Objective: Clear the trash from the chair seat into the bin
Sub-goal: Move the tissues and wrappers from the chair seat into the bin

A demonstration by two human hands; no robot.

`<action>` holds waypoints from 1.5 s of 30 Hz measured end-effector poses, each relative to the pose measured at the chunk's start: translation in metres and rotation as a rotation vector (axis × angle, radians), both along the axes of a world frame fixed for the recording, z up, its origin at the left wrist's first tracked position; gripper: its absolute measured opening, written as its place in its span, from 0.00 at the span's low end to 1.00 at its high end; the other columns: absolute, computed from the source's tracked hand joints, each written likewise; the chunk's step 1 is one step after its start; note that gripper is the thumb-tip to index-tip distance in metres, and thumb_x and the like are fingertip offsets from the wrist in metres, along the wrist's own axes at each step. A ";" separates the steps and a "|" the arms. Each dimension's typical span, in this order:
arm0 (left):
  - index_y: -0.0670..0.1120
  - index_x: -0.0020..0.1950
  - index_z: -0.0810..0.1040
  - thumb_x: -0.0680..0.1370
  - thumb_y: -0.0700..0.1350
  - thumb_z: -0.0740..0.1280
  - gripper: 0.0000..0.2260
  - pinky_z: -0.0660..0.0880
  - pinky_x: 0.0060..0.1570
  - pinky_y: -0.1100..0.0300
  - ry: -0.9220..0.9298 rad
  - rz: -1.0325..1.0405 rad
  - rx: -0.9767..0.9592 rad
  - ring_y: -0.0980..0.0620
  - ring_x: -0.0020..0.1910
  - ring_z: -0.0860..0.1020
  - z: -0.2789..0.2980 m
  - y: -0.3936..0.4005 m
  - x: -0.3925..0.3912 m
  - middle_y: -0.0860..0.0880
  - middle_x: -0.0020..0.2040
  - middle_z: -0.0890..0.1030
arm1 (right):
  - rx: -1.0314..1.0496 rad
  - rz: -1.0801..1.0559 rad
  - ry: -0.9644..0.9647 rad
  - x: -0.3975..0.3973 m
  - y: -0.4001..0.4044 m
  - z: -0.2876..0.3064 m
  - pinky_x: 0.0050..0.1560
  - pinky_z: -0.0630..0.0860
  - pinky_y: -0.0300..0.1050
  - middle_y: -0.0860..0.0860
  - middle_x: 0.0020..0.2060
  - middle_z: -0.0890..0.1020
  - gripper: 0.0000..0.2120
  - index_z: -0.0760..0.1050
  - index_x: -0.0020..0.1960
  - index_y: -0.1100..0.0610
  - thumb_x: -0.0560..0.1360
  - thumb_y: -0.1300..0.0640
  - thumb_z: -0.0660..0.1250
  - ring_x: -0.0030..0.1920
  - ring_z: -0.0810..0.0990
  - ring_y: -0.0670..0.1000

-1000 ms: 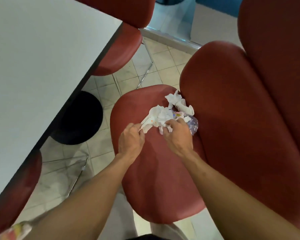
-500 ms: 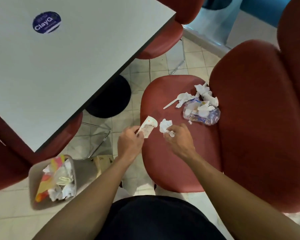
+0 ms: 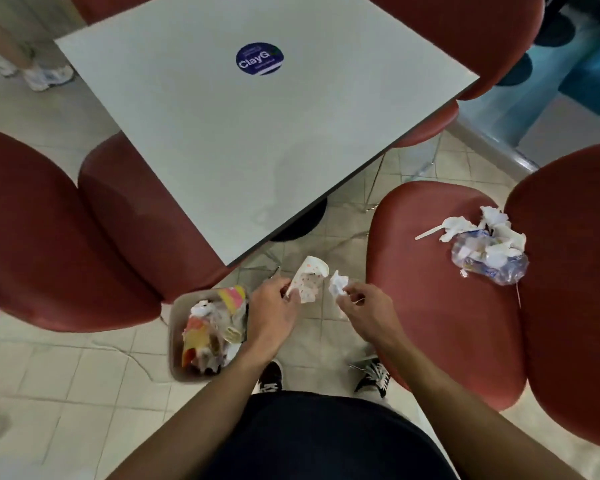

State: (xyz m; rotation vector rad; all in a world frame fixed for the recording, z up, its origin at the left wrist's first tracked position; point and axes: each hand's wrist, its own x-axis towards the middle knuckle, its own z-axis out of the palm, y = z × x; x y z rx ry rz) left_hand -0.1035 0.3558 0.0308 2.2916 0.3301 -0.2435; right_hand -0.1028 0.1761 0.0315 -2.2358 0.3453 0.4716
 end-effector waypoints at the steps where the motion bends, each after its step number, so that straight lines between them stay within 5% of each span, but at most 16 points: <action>1: 0.49 0.46 0.81 0.77 0.45 0.65 0.06 0.67 0.30 0.66 0.019 0.015 -0.002 0.54 0.37 0.77 0.000 0.015 -0.005 0.52 0.40 0.81 | 0.013 0.010 0.015 -0.004 0.014 0.001 0.38 0.71 0.35 0.49 0.43 0.81 0.11 0.80 0.54 0.55 0.75 0.51 0.67 0.41 0.78 0.44; 6: 0.46 0.37 0.78 0.75 0.43 0.65 0.07 0.70 0.33 0.59 0.080 0.097 0.022 0.51 0.32 0.76 -0.011 0.087 -0.034 0.51 0.32 0.79 | 0.023 0.063 0.091 -0.022 0.080 -0.003 0.38 0.70 0.34 0.49 0.41 0.81 0.10 0.80 0.54 0.56 0.75 0.54 0.68 0.39 0.78 0.45; 11: 0.50 0.45 0.80 0.72 0.49 0.63 0.08 0.76 0.43 0.56 0.165 0.197 0.031 0.48 0.41 0.78 -0.038 0.146 -0.059 0.48 0.42 0.82 | -0.003 0.218 0.101 -0.032 0.132 -0.008 0.36 0.69 0.34 0.50 0.39 0.81 0.10 0.79 0.52 0.59 0.75 0.54 0.67 0.38 0.77 0.47; 16: 0.46 0.60 0.80 0.74 0.41 0.65 0.15 0.69 0.45 0.62 0.156 0.348 -0.079 0.53 0.41 0.77 -0.043 0.184 -0.080 0.50 0.44 0.81 | -0.072 0.387 0.143 -0.035 0.184 -0.015 0.43 0.73 0.42 0.51 0.43 0.81 0.11 0.80 0.55 0.58 0.76 0.54 0.66 0.44 0.79 0.51; 24: 0.48 0.57 0.76 0.73 0.38 0.64 0.14 0.74 0.44 0.58 0.166 0.564 -0.177 0.50 0.45 0.79 -0.063 0.209 -0.090 0.52 0.44 0.80 | -0.188 0.533 0.223 -0.044 0.227 -0.033 0.47 0.71 0.41 0.54 0.52 0.79 0.12 0.79 0.57 0.54 0.75 0.55 0.67 0.52 0.79 0.54; 31: 0.48 0.61 0.76 0.73 0.46 0.67 0.16 0.72 0.46 0.57 0.298 0.453 -0.088 0.46 0.52 0.78 -0.085 0.208 -0.082 0.48 0.53 0.81 | -0.250 0.550 0.278 -0.044 0.229 -0.043 0.52 0.71 0.41 0.56 0.60 0.77 0.22 0.74 0.66 0.54 0.72 0.56 0.70 0.57 0.77 0.55; 36: 0.53 0.64 0.75 0.72 0.46 0.67 0.19 0.73 0.51 0.54 0.385 0.378 -0.031 0.46 0.57 0.77 -0.085 0.207 -0.084 0.49 0.58 0.80 | -0.236 0.467 0.319 -0.049 0.213 -0.044 0.50 0.71 0.42 0.56 0.57 0.77 0.18 0.76 0.62 0.52 0.72 0.56 0.70 0.54 0.77 0.55; 45: 0.51 0.58 0.78 0.74 0.47 0.67 0.13 0.71 0.46 0.58 0.301 0.142 0.020 0.47 0.52 0.78 -0.063 0.165 -0.071 0.50 0.54 0.81 | -0.202 0.225 0.330 -0.053 0.131 -0.024 0.58 0.72 0.40 0.56 0.64 0.75 0.22 0.72 0.68 0.53 0.74 0.55 0.68 0.59 0.78 0.54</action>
